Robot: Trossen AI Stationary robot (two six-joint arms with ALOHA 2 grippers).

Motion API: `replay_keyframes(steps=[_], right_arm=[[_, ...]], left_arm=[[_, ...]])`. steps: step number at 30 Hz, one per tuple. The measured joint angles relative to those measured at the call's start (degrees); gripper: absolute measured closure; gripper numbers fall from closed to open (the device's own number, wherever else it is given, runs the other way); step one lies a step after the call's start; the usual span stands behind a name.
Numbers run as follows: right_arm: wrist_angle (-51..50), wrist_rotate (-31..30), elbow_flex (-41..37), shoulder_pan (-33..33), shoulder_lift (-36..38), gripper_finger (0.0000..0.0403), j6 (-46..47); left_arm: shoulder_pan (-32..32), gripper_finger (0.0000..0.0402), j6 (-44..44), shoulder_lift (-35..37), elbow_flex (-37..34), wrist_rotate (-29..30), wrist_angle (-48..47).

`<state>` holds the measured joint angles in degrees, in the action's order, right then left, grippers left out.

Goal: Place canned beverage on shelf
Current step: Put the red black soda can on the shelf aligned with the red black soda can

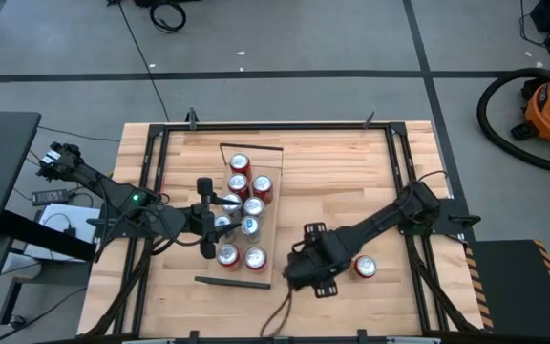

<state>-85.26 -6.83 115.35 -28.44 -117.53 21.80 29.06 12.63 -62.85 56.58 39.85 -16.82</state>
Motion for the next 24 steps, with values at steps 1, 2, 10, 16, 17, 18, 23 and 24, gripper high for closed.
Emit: replay_keyframes(steps=[1,2,10,16,17,18,23,24], right_arm=[[-0.2,-1.3,-0.4,-0.8,0.4,0.0039,0.6],[-0.2,-2.9,-1.4,-1.5,1.1,0.0039,1.1],[6.2,-5.3,-17.7,-4.4,13.8,0.0051,11.0],[13.8,-3.6,-31.9,-9.1,22.7,0.0055,15.0],[15.4,-3.6,-34.1,-10.0,23.7,0.0054,15.8],[16.9,-3.7,-36.1,-10.8,24.5,0.0054,16.2],[20.3,-3.9,-42.6,-13.6,25.5,0.0048,15.5],[20.2,-3.8,-43.1,-13.8,25.3,0.0046,15.3]], left_arm=[[0.0,0.0153,0.1,0.0,0.0,0.0,0.3],[0.0,0.0153,0.5,0.0,0.0,0.0,0.9],[0.0,0.0153,-1.2,0.0,0.0,0.0,3.3],[0.8,0.0153,-6.0,0.0,0.0,-1.8,3.2],[1.2,0.0153,-6.8,0.0,0.0,-2.0,3.3],[1.7,0.0153,-7.4,0.0,0.0,-2.1,3.2],[4.0,0.0153,-10.0,0.0,0.0,-2.1,3.3],[4.3,0.0153,-10.4,0.0,0.0,-2.1,3.3]])
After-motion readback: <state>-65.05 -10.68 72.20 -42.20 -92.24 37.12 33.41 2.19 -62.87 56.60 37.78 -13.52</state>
